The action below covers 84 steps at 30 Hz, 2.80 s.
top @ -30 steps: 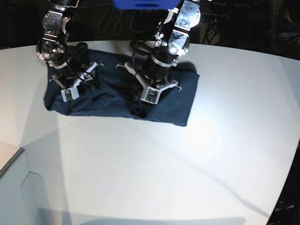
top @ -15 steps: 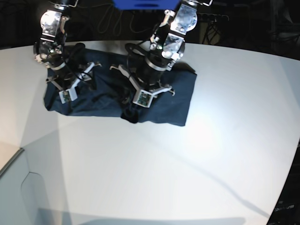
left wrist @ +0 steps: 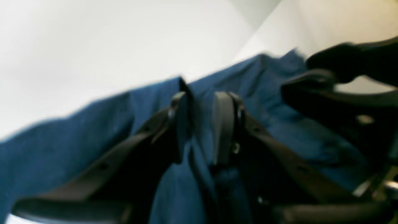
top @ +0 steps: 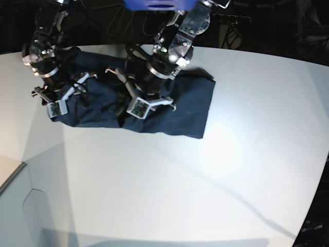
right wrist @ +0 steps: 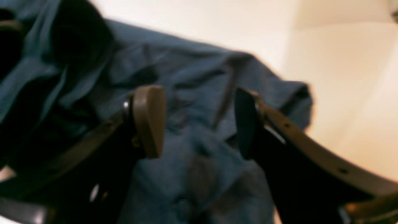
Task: Layout the t-shirt on the table in an organized manner, then fold the t-shirt properly
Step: 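Carry the strip end with the left gripper toward the right gripper, then release the folded end and lift the left gripper away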
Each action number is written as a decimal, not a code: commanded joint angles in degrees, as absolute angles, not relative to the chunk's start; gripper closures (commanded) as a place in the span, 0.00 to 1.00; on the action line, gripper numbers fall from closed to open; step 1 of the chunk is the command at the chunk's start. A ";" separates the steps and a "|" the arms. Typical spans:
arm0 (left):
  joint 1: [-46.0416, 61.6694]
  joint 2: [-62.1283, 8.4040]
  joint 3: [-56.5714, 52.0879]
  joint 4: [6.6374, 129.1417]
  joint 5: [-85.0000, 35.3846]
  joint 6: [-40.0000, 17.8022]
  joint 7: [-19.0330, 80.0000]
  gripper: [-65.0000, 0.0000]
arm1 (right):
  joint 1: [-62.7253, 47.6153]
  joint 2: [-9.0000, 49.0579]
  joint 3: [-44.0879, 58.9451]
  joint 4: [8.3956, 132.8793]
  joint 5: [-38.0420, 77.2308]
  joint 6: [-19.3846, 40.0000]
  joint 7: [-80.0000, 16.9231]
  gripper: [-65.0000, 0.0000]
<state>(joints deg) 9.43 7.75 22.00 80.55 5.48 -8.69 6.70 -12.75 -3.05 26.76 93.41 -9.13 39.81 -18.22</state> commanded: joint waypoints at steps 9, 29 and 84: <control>10.42 2.59 17.63 83.21 5.23 -8.84 4.79 0.77 | -12.00 -2.86 36.35 94.55 -8.48 40.00 -17.10 0.42; 5.32 6.99 27.74 65.63 5.23 -9.01 4.44 0.77 | -9.19 -0.13 38.37 81.54 -8.48 40.00 -17.10 0.33; 6.55 -3.12 -6.99 65.98 -11.82 -9.19 4.88 0.77 | -15.87 -3.65 15.52 107.38 -8.40 40.00 -16.84 1.00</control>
<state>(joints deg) 6.90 -3.16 -7.14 65.52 -11.86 -9.04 4.38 -15.92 -3.79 15.51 106.21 -9.72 39.64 -18.63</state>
